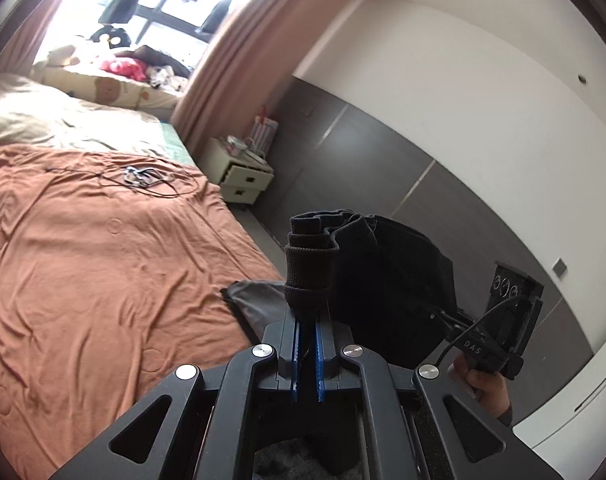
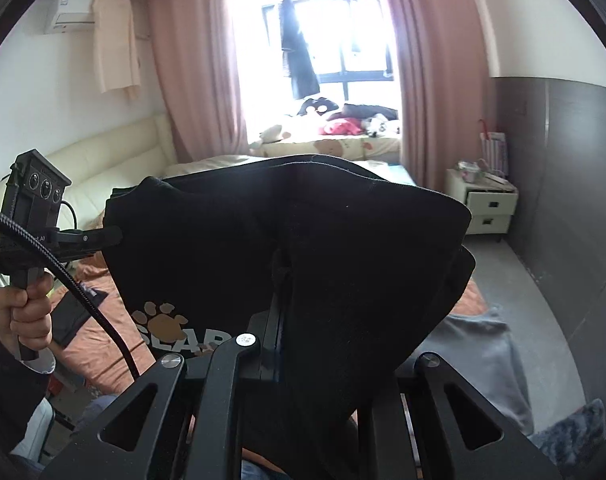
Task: Fold small clothes
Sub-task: 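Lift the folded black shirt with both grippers and carry it toward the bed edge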
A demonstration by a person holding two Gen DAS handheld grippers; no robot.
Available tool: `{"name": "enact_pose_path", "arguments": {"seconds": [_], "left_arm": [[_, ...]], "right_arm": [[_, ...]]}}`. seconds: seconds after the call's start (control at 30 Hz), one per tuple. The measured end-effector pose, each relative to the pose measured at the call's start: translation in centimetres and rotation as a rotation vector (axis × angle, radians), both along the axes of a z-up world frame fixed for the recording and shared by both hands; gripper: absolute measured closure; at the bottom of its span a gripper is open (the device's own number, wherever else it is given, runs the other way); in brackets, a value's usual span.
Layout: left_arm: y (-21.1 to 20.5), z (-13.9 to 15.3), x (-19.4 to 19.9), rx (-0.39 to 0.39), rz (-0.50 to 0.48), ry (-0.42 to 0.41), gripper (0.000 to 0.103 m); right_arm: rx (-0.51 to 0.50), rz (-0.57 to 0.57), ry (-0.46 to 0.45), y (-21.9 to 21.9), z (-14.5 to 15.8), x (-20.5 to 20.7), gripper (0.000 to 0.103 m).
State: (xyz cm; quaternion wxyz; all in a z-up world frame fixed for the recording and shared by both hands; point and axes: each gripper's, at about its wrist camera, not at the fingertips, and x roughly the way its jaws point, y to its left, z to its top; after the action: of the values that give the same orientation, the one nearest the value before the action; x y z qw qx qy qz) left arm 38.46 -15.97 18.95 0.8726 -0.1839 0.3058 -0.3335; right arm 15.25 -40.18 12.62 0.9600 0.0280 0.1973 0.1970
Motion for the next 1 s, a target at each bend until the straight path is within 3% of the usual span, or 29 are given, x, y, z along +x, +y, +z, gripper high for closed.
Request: {"name": "enact_pose_path", "arguments": {"seconds": [0.27, 0.47, 0.77, 1.0], "left_arm": [[-9.4, -0.1, 1.5, -0.028, -0.163, -0.023, 0.097], [-14.8, -0.4, 2.7, -0.051, -0.248, -0.016, 0.097], [-19.6, -1.7, 5.1, -0.067, -0.338, 0.024, 0.097], [-21.9, -6.2, 10.2, -0.069, -0.335, 0.122, 0.097]], "right_arm": [[-0.006, -0.146, -0.038, -5.6, 0.4, -5.2, 0.093], [-0.035, -0.234, -0.053, -6.3, 0.9, -7.2, 0.093], [-0.048, -0.296, -0.01, -3.8, 0.5, -5.8, 0.093], [-0.07, -0.333, 0.082, -3.9, -0.1, -1.8, 0.093]]}}
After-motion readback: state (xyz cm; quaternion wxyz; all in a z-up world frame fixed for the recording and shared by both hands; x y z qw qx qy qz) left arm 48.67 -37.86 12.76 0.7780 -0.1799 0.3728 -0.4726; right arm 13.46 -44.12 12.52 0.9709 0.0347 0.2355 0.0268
